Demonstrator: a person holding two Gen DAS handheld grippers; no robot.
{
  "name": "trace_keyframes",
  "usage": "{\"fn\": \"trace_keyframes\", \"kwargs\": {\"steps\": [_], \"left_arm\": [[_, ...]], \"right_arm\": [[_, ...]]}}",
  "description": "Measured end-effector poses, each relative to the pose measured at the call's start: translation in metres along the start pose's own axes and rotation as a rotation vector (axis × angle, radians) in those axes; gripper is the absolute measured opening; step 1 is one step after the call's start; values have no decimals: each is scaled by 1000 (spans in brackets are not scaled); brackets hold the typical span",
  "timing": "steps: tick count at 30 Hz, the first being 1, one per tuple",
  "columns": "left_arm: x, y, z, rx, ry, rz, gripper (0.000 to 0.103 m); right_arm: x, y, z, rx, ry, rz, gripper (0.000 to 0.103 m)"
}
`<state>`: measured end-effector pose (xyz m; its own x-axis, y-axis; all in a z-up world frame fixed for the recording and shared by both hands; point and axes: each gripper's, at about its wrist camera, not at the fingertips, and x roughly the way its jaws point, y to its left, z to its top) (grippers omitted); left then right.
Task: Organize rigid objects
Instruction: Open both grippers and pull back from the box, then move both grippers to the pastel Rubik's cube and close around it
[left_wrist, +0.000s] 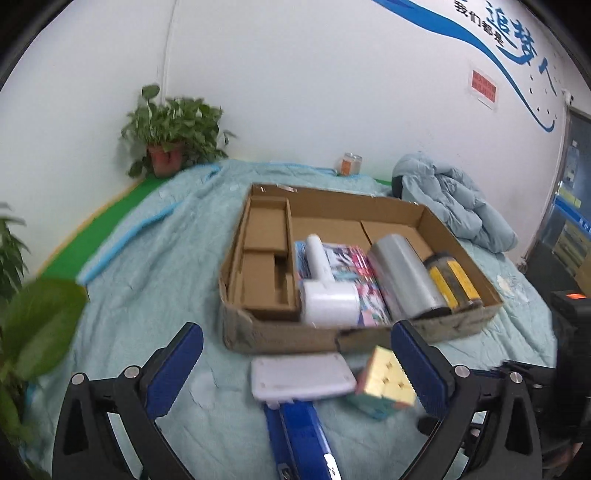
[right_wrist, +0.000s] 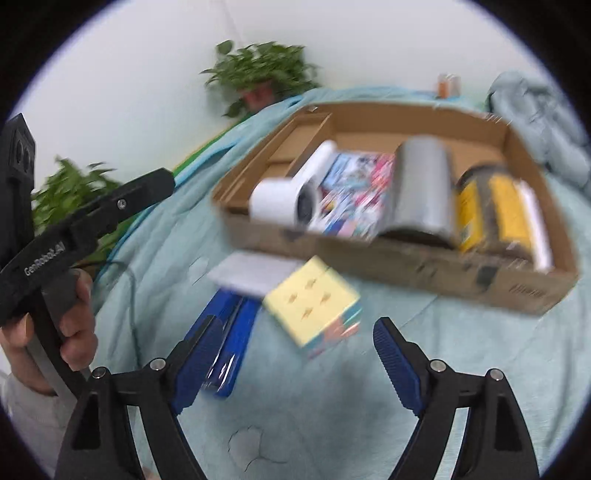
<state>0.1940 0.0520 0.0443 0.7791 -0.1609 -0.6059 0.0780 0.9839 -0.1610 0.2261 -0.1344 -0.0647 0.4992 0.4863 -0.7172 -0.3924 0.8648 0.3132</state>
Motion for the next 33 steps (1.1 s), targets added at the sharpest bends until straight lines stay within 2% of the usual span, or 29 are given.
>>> {"fn": "trace_keyframes", "kwargs": {"steps": [3, 6, 10, 13, 16, 19, 24, 30, 33], "left_arm": [[-3, -5, -23, -22, 43, -49, 102], [-1, -13, -39, 10, 70, -26, 102], [1, -12, -46, -4, 95, -29, 102], [7, -11, -46, -9, 110, -22, 102], [14, -5, -46, -36, 138, -34, 102], [22, -2, -46, -65, 167, -52, 102], [32, -12, -49, -84, 218, -144, 102], [54, -33, -58, -89, 346, -301, 102], [63, -39, -66, -117, 402, -374, 100]], "right_arm": [[12, -11, -5, -4, 15, -18, 83], [24, -15, -1, -21, 15, -17, 83], [42, -12, 4, -85, 45, 17, 83], [55, -10, 5, -105, 70, 11, 73], [55, -9, 5, -96, 64, 6, 71], [46, -14, -4, -40, 66, 19, 63], [26, -21, -25, 39, 55, -16, 60], [9, -15, -49, 50, 87, 69, 61], [4, -18, -58, 50, 71, 96, 61]]}}
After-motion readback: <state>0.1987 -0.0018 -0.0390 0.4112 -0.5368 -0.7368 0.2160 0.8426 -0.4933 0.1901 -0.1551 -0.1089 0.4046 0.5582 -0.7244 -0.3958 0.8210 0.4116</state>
